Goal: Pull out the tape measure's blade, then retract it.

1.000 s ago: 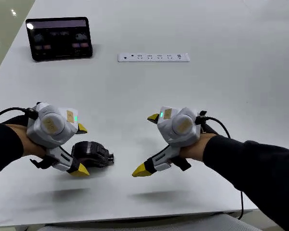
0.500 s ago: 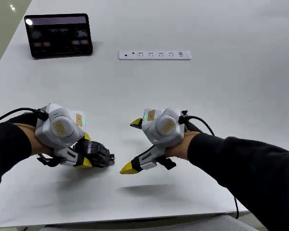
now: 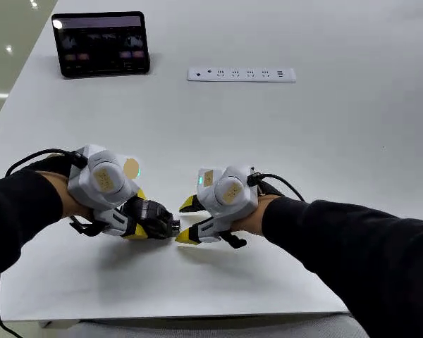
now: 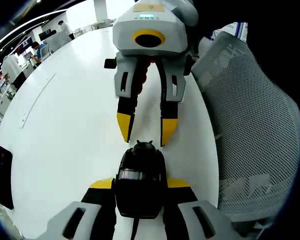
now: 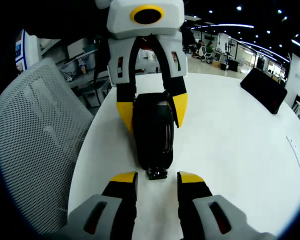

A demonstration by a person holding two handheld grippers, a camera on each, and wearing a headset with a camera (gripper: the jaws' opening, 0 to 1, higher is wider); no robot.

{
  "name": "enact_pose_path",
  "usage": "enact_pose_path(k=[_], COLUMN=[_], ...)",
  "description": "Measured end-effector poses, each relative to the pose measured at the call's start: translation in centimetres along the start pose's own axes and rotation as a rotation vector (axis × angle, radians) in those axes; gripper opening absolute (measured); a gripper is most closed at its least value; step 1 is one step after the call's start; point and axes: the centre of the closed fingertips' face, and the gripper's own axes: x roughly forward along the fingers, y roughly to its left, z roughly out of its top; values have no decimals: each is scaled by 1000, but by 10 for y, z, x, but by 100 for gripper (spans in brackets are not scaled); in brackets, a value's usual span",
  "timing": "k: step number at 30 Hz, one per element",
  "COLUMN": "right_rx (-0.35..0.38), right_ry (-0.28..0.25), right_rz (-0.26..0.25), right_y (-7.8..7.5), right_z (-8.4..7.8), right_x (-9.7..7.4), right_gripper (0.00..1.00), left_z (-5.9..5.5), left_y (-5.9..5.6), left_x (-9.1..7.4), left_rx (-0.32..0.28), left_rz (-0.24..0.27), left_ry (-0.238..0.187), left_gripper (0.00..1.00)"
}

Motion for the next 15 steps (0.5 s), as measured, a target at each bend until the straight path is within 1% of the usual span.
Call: enact_pose_path(k=[2,4,5,7,9,15], right_rx=[-13,-29,-33,-44,-54,-45], right_ry=[0,-10,-10,-4,4,-17], right_rz=[4,12,4,21,19,23], right_y=[-1,-1,-2,1,0,0], right_z=[0,2,2,0,0,0], right_x=[2,3,4,8,10,8], right_gripper=[24,17,13,12,12,9], left_z=[-1,-1,-1,-1,-2,-2], left_y=[0,0,0,1,1,2], left_x=[0,0,0,0,0,1], left_rx=[-1,-5,-7,-10,-9,-10], left_rz=[-1,-2,-3,-4,-6,-6], left_ry=[3,3,2,4,9,10], left_gripper=[32,32,32,32,32,32])
